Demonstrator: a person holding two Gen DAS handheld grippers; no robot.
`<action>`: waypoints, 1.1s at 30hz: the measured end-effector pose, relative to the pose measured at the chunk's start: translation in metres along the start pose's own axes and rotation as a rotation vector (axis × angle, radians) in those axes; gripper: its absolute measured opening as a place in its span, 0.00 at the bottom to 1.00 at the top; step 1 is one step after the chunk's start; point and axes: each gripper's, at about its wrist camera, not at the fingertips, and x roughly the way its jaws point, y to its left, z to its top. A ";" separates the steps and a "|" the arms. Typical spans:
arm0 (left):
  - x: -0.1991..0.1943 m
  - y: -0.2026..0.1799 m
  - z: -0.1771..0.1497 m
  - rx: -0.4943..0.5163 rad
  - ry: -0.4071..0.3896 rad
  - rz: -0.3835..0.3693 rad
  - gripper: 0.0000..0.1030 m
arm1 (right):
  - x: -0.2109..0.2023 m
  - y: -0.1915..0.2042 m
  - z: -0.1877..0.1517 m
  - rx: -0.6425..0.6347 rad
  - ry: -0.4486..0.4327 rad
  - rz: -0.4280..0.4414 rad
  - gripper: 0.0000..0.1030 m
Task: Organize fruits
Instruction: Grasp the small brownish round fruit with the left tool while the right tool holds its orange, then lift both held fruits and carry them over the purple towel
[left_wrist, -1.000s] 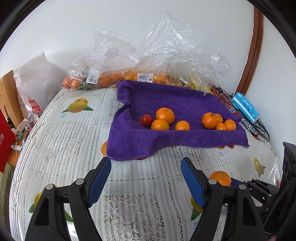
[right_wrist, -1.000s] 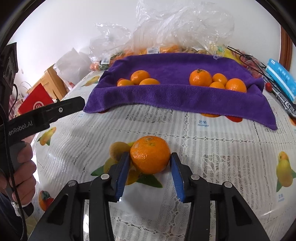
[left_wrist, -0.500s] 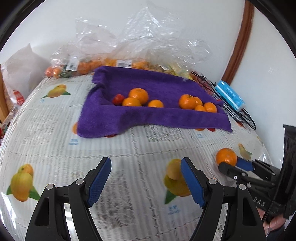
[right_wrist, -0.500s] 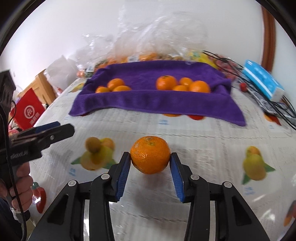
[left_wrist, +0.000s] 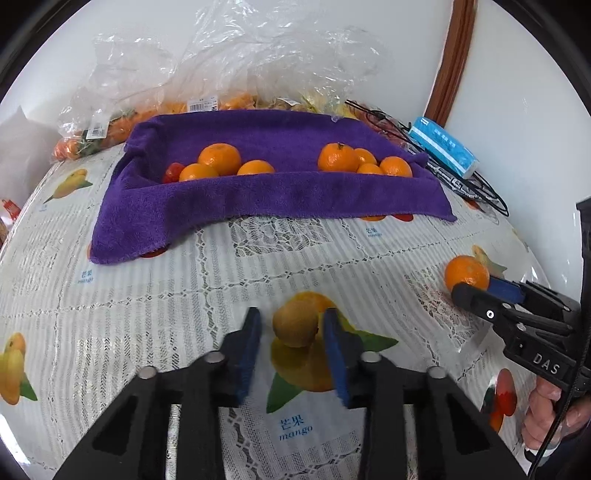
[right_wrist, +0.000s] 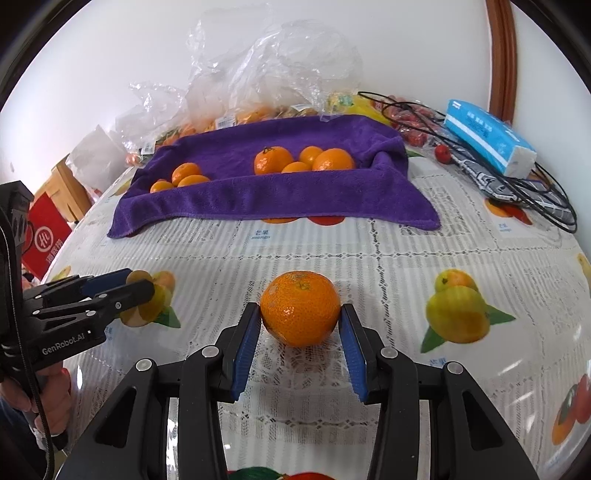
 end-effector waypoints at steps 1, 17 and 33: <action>0.000 0.000 0.000 0.002 0.000 -0.003 0.24 | 0.003 0.001 0.001 -0.006 0.001 -0.005 0.42; 0.001 -0.002 0.001 0.011 0.004 0.008 0.24 | 0.019 -0.003 0.006 0.011 0.022 -0.001 0.52; 0.002 -0.006 0.000 0.027 0.007 0.024 0.24 | 0.022 0.000 0.006 -0.009 0.030 -0.032 0.53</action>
